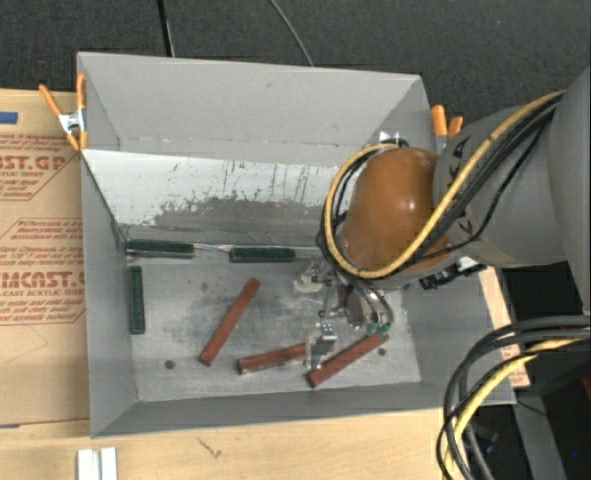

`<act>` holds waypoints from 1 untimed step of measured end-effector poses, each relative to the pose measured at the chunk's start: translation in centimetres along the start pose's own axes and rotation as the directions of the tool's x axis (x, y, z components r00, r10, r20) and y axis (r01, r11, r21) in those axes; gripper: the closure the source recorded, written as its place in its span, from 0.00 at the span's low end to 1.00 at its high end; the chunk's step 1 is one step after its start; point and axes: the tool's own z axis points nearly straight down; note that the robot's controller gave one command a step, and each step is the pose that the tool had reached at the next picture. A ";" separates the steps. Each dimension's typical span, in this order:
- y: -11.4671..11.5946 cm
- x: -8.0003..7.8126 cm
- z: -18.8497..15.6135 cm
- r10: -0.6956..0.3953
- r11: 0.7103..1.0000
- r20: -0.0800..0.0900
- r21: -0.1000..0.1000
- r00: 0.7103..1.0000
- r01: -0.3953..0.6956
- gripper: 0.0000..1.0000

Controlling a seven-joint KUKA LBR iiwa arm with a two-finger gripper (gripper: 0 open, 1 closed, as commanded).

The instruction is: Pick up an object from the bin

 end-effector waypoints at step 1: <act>-0.3 0.6 1.8 -0.047 0.999 -0.008 0.000 0.999 0.047 0.00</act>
Offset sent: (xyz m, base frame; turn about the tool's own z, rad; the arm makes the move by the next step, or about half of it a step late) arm -0.0002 0.0083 0.0727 -0.0960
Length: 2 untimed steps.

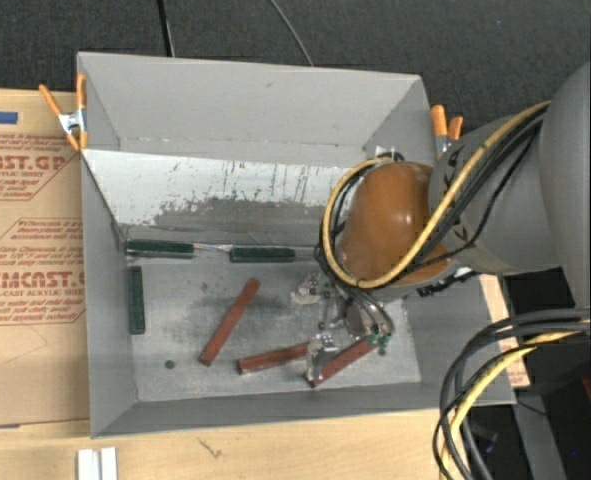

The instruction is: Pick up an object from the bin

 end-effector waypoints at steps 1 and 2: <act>0.0 -0.2 -3.6 -0.251 0.968 0.001 0.000 0.968 0.251 0.00; -0.1 0.8 2.9 0.033 0.999 0.009 -0.002 0.999 -0.033 1.00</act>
Offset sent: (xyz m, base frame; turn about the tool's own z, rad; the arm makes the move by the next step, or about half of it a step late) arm -0.0109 -0.0021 -0.0332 0.0336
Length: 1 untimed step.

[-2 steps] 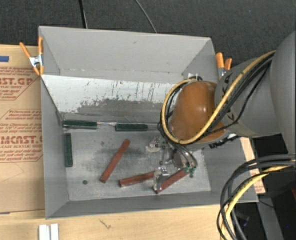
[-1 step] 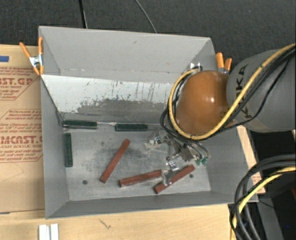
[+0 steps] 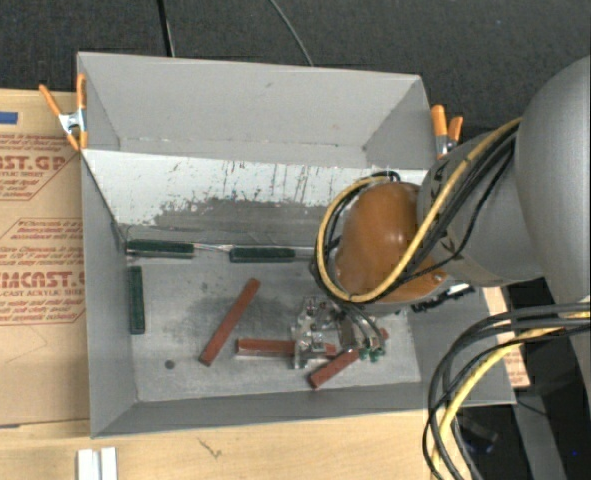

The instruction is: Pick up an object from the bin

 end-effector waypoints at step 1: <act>0.0 0.0 0.0 0.000 1.000 0.000 0.000 1.000 0.000 1.00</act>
Offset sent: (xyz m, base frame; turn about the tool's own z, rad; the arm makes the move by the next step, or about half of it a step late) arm 0.0331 -0.0074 0.1197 -0.0141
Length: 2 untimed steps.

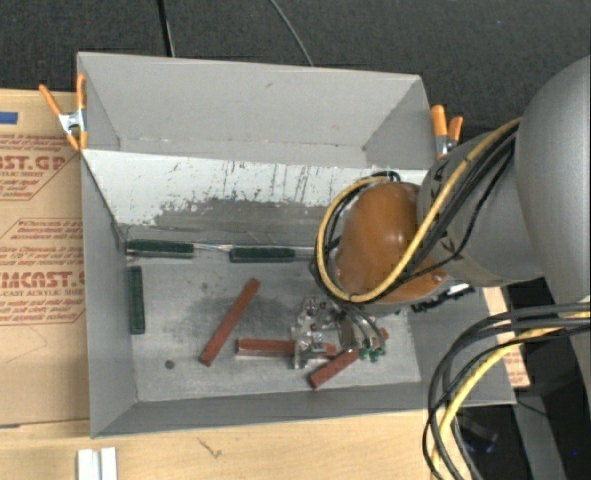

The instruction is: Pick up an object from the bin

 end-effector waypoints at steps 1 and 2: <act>-0.7 -3.4 -11.9 -0.015 1.000 -0.005 0.002 1.000 0.015 1.00; -0.7 -3.4 -11.9 -0.015 1.000 -0.005 0.002 1.000 0.015 1.00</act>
Offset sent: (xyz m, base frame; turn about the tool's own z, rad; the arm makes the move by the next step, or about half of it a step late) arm 0.0000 0.0000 0.0000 0.0000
